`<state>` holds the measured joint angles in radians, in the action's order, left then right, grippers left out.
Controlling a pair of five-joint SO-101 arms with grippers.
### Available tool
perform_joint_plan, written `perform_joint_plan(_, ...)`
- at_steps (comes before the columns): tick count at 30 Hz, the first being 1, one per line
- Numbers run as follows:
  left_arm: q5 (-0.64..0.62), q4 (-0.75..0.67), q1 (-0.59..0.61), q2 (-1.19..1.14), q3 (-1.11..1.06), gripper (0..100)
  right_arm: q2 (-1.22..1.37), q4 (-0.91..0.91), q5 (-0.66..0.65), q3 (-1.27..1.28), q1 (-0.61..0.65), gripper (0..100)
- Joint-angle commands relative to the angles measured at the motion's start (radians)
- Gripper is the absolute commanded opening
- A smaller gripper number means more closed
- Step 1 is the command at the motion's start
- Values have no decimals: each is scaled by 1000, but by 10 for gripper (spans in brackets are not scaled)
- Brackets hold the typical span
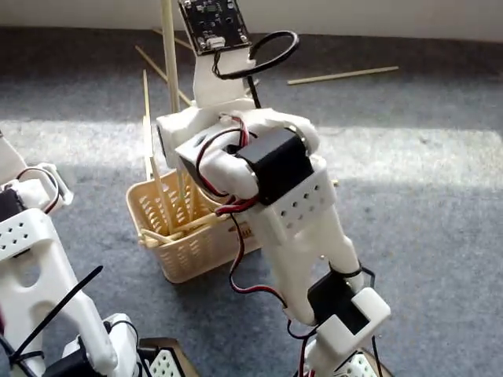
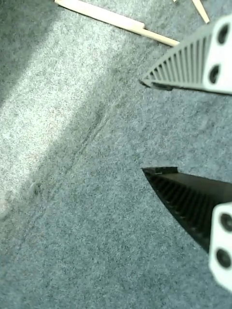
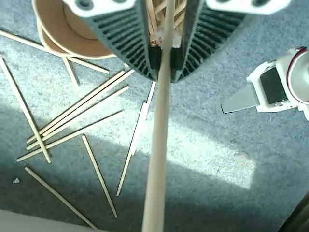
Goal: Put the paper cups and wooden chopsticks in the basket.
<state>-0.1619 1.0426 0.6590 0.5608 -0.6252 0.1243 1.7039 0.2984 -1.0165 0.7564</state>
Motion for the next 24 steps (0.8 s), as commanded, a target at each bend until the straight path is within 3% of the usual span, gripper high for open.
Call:
perform_joint_plan(1,-6,-15,7,5,44,274,-33,-44,-32,4,10,5)
perform_joint_plan(10,-8,-15,4,2,45,274,-84,-65,-66,-53,10,5)
perform_joint_plan(15,-8,-15,-15,-1,45,274,-254,65,-91,-186,5,5)
perform_joint_plan(24,-8,-15,-50,-2,41,274,-687,54,-94,248,-73,5)
